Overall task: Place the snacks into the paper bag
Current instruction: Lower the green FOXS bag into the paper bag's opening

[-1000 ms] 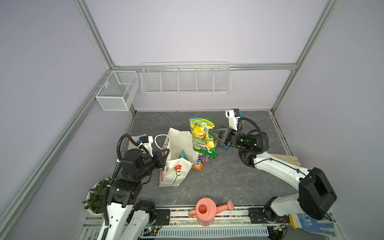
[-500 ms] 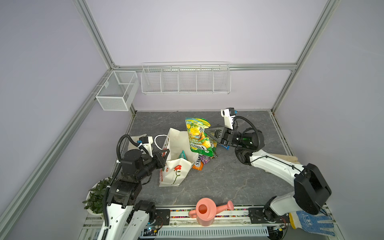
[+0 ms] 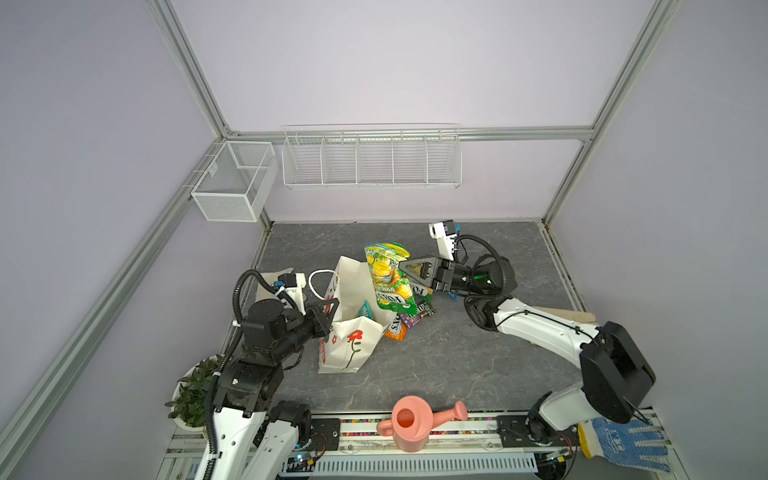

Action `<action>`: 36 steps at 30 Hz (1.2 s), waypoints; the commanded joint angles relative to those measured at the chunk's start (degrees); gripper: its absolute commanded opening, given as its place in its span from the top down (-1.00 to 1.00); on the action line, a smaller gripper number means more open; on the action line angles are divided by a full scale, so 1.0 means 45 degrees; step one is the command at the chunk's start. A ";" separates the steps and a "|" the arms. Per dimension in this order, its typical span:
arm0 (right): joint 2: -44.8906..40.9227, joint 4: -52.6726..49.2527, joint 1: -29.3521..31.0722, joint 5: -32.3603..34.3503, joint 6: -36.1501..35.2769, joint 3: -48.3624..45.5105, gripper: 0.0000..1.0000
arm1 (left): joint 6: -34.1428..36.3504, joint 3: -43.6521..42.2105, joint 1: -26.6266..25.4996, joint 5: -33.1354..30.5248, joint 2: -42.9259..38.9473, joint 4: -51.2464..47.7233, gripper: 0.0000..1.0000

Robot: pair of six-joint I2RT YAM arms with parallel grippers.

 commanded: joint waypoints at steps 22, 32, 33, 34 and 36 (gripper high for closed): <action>-0.2454 -0.9692 0.1015 0.2474 -0.6013 0.0853 0.87 | -0.0013 0.0179 -0.0074 0.0086 0.0005 -0.0219 1.00; -0.2513 -1.0593 0.1167 0.2797 -0.6461 0.1106 0.86 | -0.0032 0.0206 -0.0065 0.0086 0.0022 -0.0206 1.00; -0.2528 -1.0612 0.1170 0.2800 -0.6462 0.1107 0.86 | -0.0034 0.0193 -0.0063 0.0084 0.0022 -0.0219 1.00; -0.2520 -1.0633 0.1173 0.2797 -0.6475 0.1121 0.86 | -0.0032 0.0174 -0.0055 0.0077 0.0023 -0.0219 1.00; -0.2500 -1.0654 0.1187 0.2816 -0.6514 0.1089 0.86 | -0.0041 0.0140 -0.0053 0.0085 0.0013 -0.0220 1.00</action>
